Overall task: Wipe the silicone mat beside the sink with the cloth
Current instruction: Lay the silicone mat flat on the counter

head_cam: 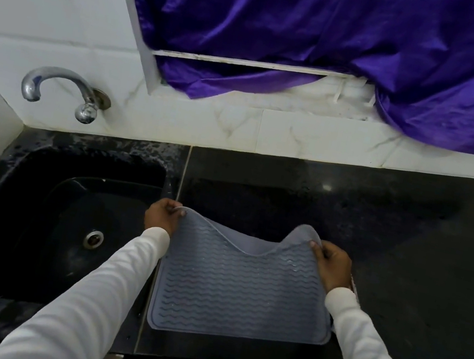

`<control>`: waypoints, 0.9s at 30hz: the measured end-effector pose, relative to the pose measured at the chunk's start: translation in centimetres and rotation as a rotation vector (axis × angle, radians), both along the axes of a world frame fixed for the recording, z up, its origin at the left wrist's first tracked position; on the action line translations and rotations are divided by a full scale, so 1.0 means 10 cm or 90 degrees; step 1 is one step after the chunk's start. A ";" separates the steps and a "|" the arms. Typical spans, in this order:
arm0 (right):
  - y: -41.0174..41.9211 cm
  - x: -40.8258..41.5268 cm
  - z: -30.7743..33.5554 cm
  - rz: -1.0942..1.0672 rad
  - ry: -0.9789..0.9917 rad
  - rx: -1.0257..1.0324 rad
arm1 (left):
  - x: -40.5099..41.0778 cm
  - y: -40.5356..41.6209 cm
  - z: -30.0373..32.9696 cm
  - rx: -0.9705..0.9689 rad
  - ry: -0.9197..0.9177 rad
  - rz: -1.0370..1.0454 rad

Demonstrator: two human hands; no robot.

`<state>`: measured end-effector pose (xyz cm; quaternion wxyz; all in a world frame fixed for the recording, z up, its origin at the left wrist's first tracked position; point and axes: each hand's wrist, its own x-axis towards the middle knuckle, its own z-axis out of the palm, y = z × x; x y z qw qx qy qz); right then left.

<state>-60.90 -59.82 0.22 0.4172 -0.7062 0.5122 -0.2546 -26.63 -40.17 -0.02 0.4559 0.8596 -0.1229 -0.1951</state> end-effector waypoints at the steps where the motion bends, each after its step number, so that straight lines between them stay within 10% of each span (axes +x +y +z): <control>1: -0.04 0.04 -0.02 -0.019 0.019 0.001 | 0.00 -0.03 0.00 0.005 -0.004 0.004; 27: -0.23 0.14 -0.18 -0.049 0.262 -0.104 | 0.12 -0.12 -0.18 0.019 -0.006 -0.014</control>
